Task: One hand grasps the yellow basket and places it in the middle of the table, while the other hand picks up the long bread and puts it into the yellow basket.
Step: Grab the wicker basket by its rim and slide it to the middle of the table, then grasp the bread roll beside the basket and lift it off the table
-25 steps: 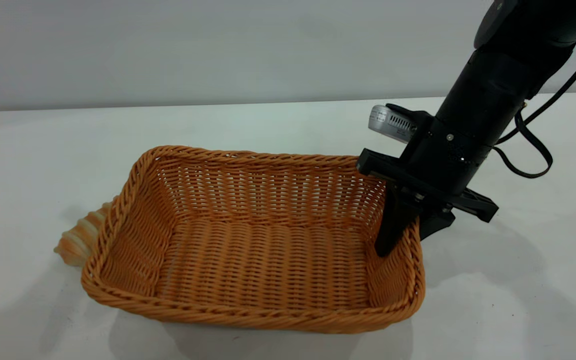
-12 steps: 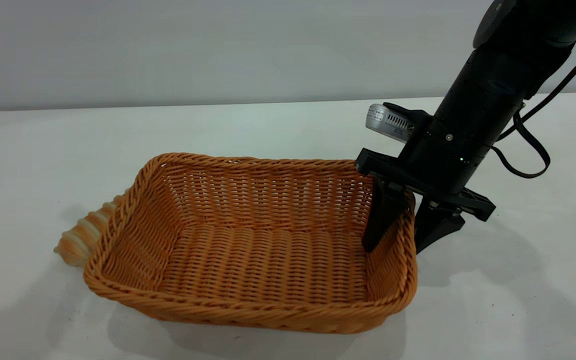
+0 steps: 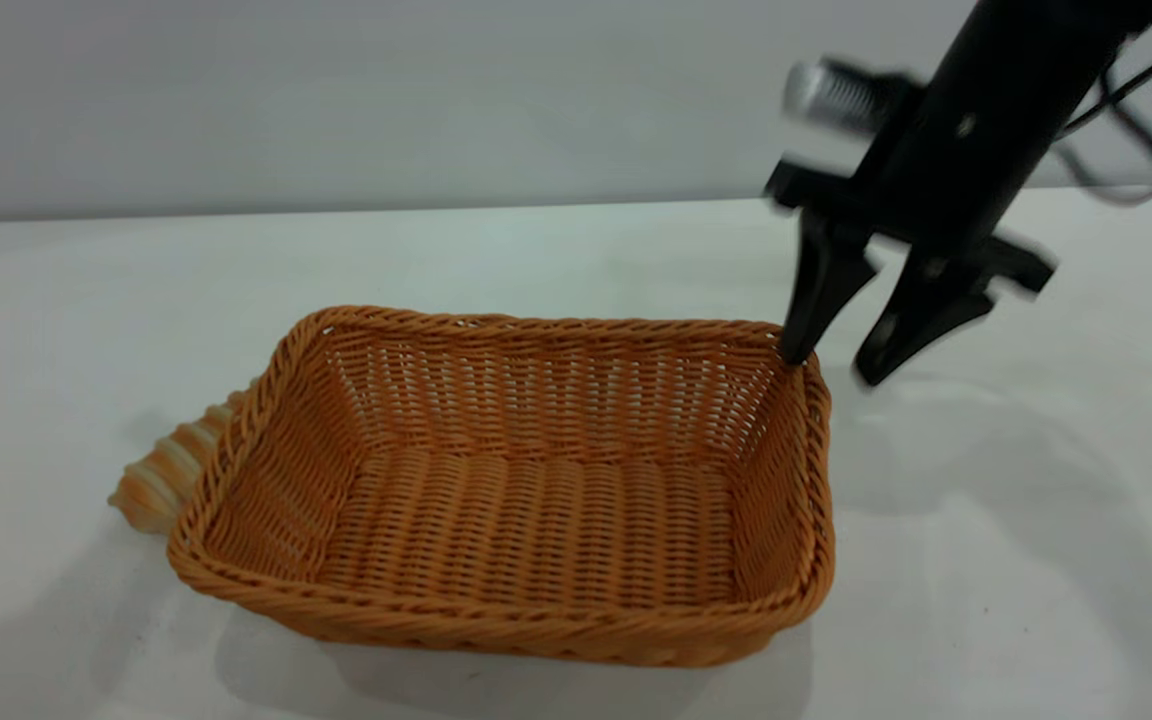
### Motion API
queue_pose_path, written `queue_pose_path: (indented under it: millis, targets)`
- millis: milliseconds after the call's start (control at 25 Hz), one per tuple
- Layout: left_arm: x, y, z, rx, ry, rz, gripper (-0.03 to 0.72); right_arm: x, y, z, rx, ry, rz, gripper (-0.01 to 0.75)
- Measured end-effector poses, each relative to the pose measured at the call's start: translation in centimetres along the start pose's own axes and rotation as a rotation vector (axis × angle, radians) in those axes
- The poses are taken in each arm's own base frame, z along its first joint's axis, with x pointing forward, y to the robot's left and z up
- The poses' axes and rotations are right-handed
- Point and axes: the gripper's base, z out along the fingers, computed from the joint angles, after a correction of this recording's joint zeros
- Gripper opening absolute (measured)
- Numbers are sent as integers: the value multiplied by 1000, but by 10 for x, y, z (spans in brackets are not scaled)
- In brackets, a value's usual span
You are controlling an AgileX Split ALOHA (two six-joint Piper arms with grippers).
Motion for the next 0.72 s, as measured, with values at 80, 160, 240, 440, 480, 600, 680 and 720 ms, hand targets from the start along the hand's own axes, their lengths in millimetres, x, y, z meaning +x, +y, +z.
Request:
queue_pose_path:
  millis: [80, 160, 240, 440, 480, 600, 680, 720]
  targets:
    - [0, 0, 0, 0, 0, 0, 328, -3, -3, -21, 19, -37, -4, 481]
    - [0, 0, 0, 1, 1, 0, 328, -6, -7, -42, 38, -83, -3, 481]
    - [0, 0, 0, 4, 4, 0, 328, -5, -8, -68, 56, -140, -17, 481]
    - [1, -1, 0, 11, 11, 0, 328, 12, 8, -149, 139, -343, -128, 476]
    - [1, -1, 0, 12, 11, 0, 328, 20, 15, -168, 149, -395, -153, 469]
    - [2, -2, 0, 23, 22, -3, 328, 46, 35, -218, 157, -530, -218, 440]
    - [3, -3, 0, 38, 36, -15, 328, 66, 42, -241, 171, -592, -257, 421]
    - [3, -4, 0, 42, 39, -23, 328, 79, 44, -249, 184, -615, -274, 413]
